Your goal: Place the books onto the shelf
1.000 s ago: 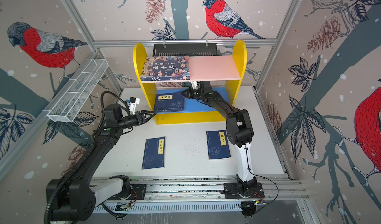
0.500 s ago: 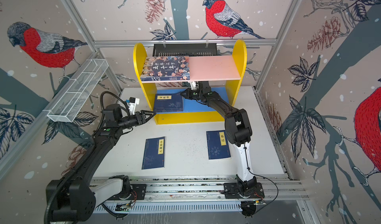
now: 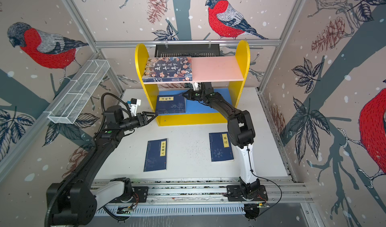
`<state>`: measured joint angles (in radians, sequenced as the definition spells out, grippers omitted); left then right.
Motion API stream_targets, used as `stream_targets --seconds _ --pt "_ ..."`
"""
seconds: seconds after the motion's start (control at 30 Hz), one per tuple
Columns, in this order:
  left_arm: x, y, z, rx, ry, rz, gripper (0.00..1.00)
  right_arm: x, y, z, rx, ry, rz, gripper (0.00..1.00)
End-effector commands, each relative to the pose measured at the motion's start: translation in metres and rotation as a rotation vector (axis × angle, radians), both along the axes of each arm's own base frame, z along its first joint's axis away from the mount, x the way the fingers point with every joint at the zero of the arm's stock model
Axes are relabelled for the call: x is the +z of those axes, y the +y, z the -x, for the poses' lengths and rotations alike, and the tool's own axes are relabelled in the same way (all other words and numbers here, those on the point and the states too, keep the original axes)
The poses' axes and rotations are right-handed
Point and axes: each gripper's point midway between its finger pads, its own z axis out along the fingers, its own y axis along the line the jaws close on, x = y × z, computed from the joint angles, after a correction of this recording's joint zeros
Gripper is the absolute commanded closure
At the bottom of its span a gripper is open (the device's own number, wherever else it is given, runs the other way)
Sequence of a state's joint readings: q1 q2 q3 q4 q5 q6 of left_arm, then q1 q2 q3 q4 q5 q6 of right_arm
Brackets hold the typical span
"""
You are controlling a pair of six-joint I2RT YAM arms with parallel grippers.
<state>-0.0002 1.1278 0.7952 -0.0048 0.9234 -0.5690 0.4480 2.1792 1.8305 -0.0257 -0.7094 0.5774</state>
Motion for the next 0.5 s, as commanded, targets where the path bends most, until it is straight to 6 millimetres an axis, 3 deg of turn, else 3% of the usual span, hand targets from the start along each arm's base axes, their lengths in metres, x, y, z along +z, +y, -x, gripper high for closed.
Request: stream_targets --seconds 0.0,0.13,0.33,0.47 --pt "0.008 -0.001 0.0 -0.018 -0.043 0.006 0.35 0.005 0.004 0.003 0.023 -0.014 -0.012 0.94" --pt "0.007 -0.001 0.0 -0.016 -0.04 0.007 0.35 0.004 0.004 0.004 0.026 -0.009 -0.011 0.92" --pt "0.007 -0.001 0.0 -0.017 -0.042 0.006 0.35 0.006 -0.001 0.002 0.0 -0.015 -0.001 0.66" --pt "0.008 -0.001 0.0 -0.015 -0.045 0.005 0.35 0.008 -0.009 0.0 -0.041 -0.018 0.008 0.57"
